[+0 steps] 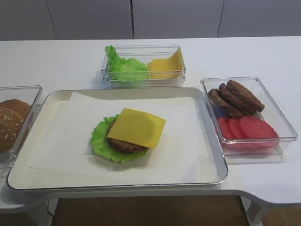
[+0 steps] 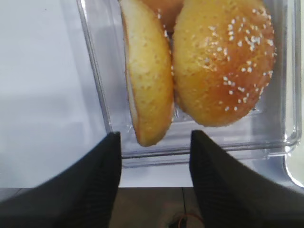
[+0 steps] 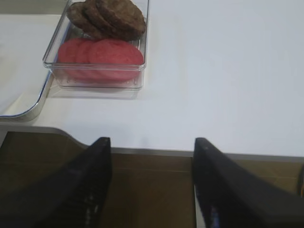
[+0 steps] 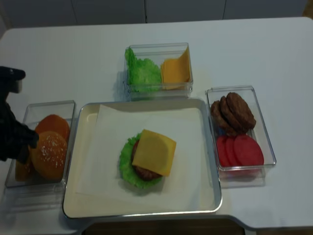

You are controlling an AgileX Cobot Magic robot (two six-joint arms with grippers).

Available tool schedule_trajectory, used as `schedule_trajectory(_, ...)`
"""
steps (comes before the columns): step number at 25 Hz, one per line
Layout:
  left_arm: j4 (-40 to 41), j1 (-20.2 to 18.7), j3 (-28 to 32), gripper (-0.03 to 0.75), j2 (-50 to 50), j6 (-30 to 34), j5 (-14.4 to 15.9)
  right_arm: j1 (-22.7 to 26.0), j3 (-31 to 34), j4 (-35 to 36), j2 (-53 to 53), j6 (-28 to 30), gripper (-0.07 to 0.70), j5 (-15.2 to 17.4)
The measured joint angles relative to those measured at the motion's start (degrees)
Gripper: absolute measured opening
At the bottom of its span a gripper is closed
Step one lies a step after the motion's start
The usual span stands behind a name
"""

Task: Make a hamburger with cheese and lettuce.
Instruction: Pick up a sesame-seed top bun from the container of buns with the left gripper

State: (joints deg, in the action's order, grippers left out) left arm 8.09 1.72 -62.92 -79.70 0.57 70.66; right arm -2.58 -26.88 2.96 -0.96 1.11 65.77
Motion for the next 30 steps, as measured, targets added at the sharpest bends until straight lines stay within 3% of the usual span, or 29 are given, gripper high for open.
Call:
schedule_trajectory(7, -0.2, 0.0, 0.0, 0.352, -3.2, 0.0, -0.5, 0.0, 0.0, 0.0, 0.0, 0.0, 0.431, 0.0)
schedule_trajectory(15, -1.1, 0.0, -0.3, 0.352, -4.0, 0.0, -4.7, 0.0, 0.0, 0.0, 0.0, 0.0, 0.431, 0.0)
schedule_trajectory(30, 2.2, 0.0, -0.4, 0.352, -4.6, -1.1, -6.4, 0.0, 0.0, 0.0, 0.0, 0.0, 0.431, 0.0)
